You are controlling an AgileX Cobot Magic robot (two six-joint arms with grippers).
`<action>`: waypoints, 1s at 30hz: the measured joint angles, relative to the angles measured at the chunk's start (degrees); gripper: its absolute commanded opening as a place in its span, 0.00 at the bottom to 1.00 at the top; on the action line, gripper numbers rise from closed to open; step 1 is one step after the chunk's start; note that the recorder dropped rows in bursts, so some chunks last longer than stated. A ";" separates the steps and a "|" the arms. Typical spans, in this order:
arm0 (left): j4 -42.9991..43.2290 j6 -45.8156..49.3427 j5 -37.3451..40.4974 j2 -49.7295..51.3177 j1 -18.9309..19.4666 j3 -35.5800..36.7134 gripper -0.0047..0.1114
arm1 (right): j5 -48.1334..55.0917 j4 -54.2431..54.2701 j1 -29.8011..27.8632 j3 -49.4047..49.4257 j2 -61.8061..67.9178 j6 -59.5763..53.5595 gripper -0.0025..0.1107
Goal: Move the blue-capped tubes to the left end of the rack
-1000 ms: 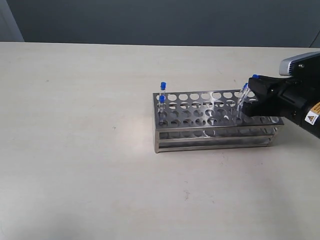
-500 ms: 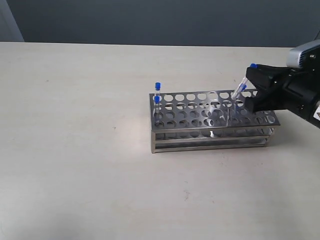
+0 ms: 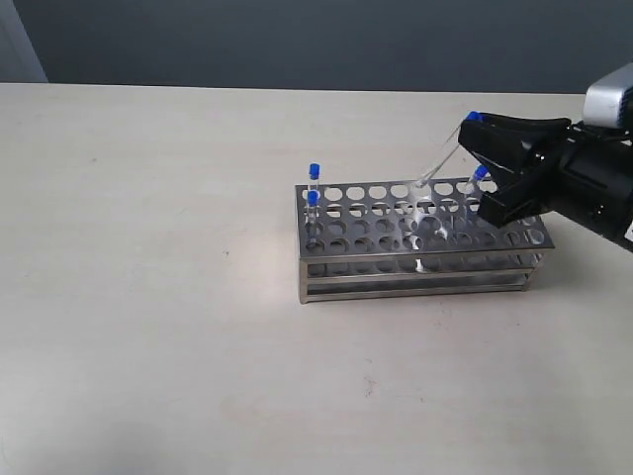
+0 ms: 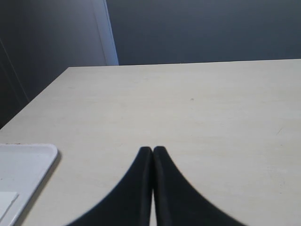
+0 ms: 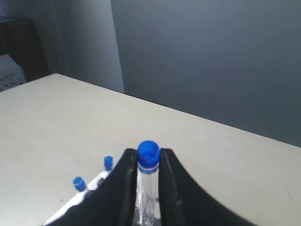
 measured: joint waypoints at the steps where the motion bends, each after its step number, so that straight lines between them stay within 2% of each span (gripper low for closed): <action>1: 0.00 0.00 0.00 0.00 0.00 0.00 0.04 | -0.35 -0.57 0.33 0.00 0.00 0.73 0.01; 15: 0.00 0.00 0.00 0.00 0.00 0.00 0.04 | 5.47 -3.52 15.87 -11.04 7.20 2.88 0.01; 22: 0.00 0.00 0.00 0.00 0.00 0.00 0.04 | 6.84 -3.61 18.60 -14.22 10.77 2.88 0.01; 30: 0.00 0.00 0.00 0.00 0.00 0.00 0.04 | 12.91 -3.90 19.09 -14.21 11.13 3.00 0.01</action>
